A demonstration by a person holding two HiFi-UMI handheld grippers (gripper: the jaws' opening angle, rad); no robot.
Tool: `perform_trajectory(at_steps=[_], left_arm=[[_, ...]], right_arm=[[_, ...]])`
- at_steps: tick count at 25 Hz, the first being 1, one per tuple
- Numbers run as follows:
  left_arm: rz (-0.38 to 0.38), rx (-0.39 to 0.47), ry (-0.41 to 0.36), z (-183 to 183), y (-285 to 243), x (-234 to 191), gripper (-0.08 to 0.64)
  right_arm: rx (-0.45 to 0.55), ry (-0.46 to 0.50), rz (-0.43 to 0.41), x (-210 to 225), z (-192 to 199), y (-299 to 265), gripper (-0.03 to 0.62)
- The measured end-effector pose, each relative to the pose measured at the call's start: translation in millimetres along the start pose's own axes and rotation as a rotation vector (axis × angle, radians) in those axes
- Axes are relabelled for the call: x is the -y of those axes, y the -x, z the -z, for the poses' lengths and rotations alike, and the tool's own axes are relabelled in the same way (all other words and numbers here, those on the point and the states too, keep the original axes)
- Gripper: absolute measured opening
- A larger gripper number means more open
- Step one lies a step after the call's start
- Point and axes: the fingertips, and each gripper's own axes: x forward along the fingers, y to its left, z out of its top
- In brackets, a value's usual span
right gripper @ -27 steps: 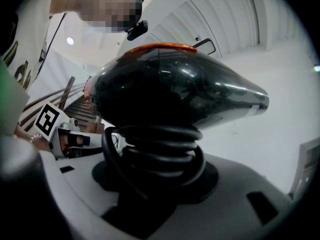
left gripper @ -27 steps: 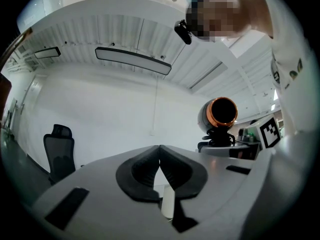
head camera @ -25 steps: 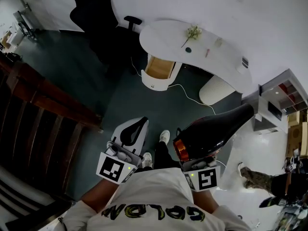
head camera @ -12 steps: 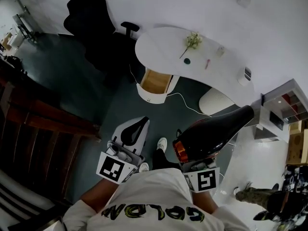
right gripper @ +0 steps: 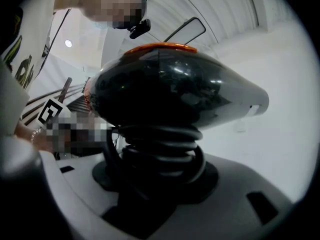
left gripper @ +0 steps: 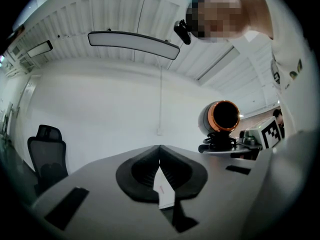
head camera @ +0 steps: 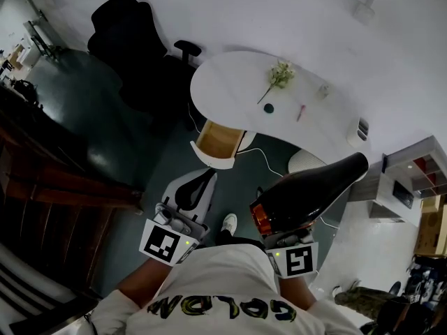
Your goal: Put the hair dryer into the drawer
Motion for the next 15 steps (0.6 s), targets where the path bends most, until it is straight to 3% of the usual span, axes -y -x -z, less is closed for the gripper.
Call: perform_trajectory(at_steps=[7, 15], left_arm=[[-0.020, 0.000, -0.009, 8, -38, -11, 0.012], [-0.005, 0.003, 0.009, 11, -69, -36, 0.012]], right_arm=[[-0.022, -0.002, -0.016, 34, 15, -26, 0.245], [-0.042, -0.012, -0.032, 37, 26, -64, 0.245]])
